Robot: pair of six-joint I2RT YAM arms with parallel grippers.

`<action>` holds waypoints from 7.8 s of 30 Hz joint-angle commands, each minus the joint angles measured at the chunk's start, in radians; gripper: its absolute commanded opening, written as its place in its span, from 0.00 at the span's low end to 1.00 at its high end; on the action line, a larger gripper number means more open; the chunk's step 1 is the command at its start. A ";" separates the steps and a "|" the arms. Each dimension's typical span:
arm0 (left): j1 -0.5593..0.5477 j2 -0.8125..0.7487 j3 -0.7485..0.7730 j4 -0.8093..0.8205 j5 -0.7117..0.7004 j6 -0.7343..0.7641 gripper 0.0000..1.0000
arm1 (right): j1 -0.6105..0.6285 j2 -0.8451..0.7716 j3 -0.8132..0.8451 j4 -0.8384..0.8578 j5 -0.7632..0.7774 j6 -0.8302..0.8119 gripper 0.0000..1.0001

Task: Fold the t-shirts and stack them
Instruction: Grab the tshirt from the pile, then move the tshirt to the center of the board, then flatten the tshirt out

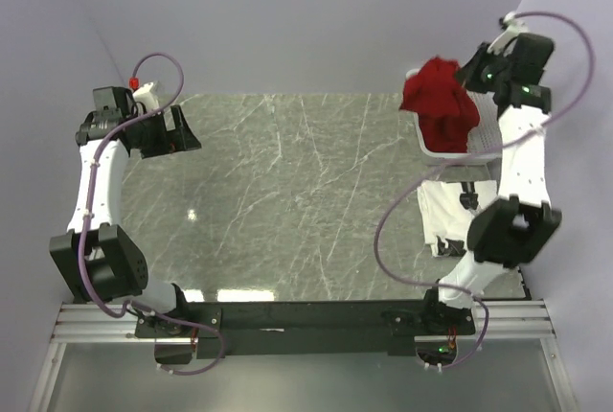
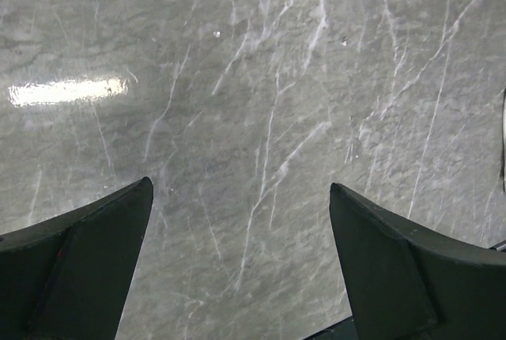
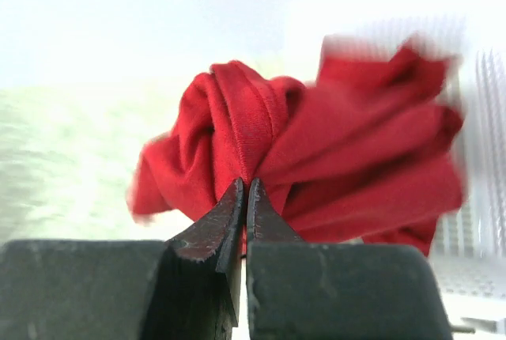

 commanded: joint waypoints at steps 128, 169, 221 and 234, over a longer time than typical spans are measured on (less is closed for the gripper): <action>0.049 -0.440 -0.476 0.132 0.023 0.842 0.92 | 0.538 -0.731 -0.815 -0.221 -0.091 -0.661 0.88; -0.107 0.601 0.166 0.092 -0.296 0.319 0.75 | 0.432 0.464 -0.107 -0.543 0.089 -0.543 0.25; -0.174 0.572 -0.067 0.043 -0.178 0.477 0.36 | 0.539 0.371 -0.290 -0.490 0.196 -0.577 0.48; -0.027 0.534 0.363 -0.262 0.195 0.867 0.68 | 0.630 0.055 -0.433 -0.548 -0.079 -0.529 0.53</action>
